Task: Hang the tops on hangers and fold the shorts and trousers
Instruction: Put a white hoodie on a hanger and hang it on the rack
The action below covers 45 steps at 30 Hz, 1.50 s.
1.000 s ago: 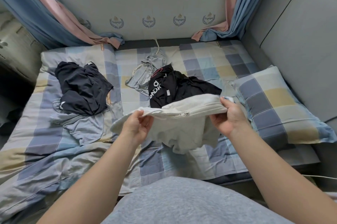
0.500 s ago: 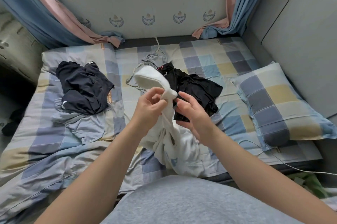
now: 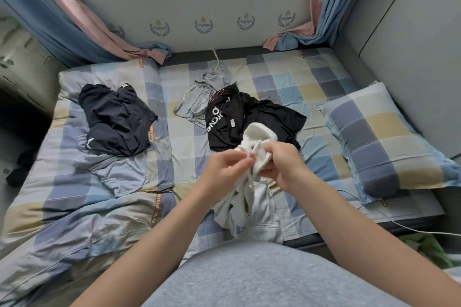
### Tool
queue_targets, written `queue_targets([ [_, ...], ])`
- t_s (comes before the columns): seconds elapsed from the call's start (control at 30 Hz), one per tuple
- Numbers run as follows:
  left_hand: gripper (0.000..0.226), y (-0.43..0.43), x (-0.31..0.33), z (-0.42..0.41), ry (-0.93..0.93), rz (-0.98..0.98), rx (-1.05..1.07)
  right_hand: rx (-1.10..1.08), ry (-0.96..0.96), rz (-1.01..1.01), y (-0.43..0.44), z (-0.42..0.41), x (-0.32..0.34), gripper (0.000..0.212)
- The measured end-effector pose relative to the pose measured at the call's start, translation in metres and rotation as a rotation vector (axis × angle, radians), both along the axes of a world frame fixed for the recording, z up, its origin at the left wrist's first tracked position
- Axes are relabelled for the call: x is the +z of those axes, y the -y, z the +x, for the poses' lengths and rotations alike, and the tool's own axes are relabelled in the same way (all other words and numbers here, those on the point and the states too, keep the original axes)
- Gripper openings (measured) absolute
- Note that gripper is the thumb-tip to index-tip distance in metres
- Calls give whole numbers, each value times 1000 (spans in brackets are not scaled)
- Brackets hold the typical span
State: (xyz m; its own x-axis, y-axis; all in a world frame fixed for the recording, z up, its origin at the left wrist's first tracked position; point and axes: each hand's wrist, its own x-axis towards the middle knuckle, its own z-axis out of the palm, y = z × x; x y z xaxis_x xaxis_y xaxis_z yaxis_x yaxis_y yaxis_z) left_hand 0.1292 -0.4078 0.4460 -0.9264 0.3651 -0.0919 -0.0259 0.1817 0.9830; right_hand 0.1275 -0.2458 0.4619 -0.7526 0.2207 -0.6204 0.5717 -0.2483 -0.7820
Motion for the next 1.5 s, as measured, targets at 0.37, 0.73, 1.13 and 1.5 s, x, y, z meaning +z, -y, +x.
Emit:
queue_targets([
  [0.37,1,41,-31,-30,817,585,737,-344,33,-255,-56,-2,-10,26],
  [0.73,16,54,-71,-8,344,-861,-48,-403,45,-384,-77,-11,-3,36],
  [1.13,23,28,-26,-22,835,238,515,61,-40,375,-50,22,-54,41],
  [1.5,28,18,6,-15,836,304,218,509,-96,670,-9,13,-75,70],
])
